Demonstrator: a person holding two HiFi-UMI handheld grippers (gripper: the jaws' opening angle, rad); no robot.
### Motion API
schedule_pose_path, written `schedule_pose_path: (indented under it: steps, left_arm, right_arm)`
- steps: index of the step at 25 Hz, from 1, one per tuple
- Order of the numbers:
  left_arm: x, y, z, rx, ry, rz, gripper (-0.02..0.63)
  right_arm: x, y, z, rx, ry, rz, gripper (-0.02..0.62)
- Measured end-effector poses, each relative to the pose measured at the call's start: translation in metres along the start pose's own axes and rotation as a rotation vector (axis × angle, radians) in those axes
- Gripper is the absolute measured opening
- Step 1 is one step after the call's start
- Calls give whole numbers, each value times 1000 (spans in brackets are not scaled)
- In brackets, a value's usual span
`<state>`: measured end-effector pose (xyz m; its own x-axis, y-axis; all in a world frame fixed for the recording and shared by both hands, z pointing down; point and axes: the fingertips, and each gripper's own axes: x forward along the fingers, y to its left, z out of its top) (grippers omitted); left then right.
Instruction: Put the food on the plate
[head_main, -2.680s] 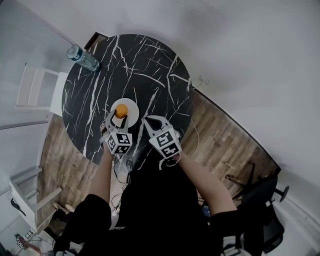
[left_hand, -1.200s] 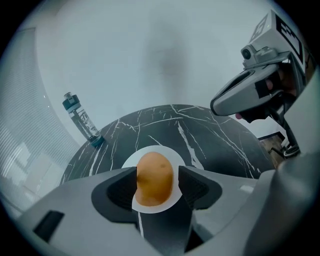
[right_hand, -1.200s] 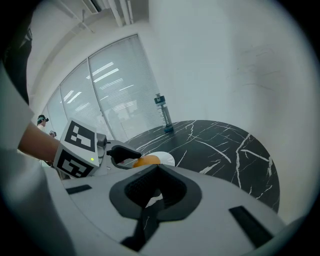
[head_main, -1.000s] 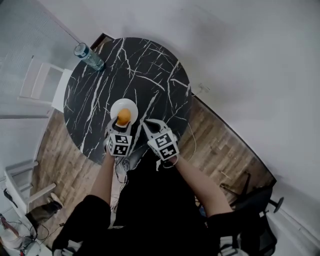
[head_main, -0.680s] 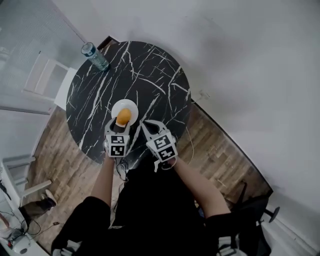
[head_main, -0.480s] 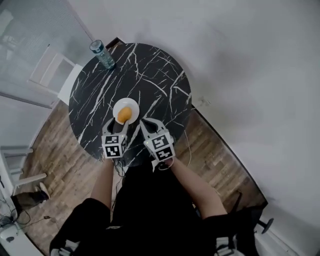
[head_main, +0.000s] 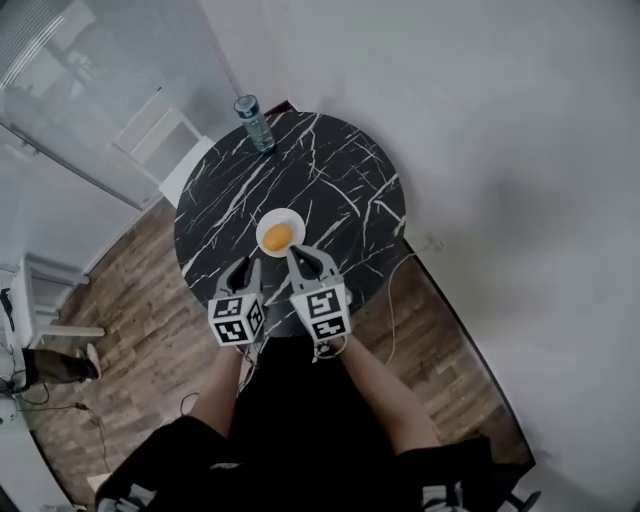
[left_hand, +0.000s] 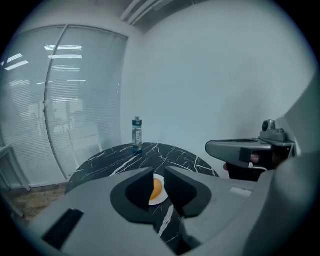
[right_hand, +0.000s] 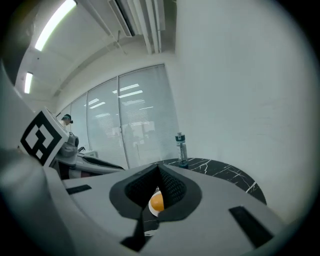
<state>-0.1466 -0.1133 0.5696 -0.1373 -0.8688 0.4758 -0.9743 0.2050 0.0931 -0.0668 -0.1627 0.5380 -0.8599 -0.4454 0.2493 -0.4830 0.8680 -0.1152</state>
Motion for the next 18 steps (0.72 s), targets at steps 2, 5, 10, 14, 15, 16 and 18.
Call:
schedule_pose_path:
  steps: [2,5,10,14,15,16,18]
  left_arm:
    - [-14,-4,9,4,-25,19,0]
    - [-32,-9,22,40,-50,28,0]
    - [-59,-18,35,50,-98,28,0]
    - [-75,-26,57,54,-162,4,0]
    - [-79,-28,63,59,-180,-5,0]
    - [-84,-29,68,63,-197,-13,0]
    - [-94,-27,76,57,-227,-21,0]
  right_arm:
    - [-6,6,13,-52,-27,-4,-3]
    - [-16,11,30,-74,-68,-12,-4]
    - [-40,8,47,-45,-108,-48,-5]
    - [-58,9,68,-69,-154,-86,-5]
    - [-61,10,74,-79,-165,-95,-5]
    - [-65,13,79,-91,-175,-105,-5]
    - [-72,19,88,-120,-188,-123,-5]
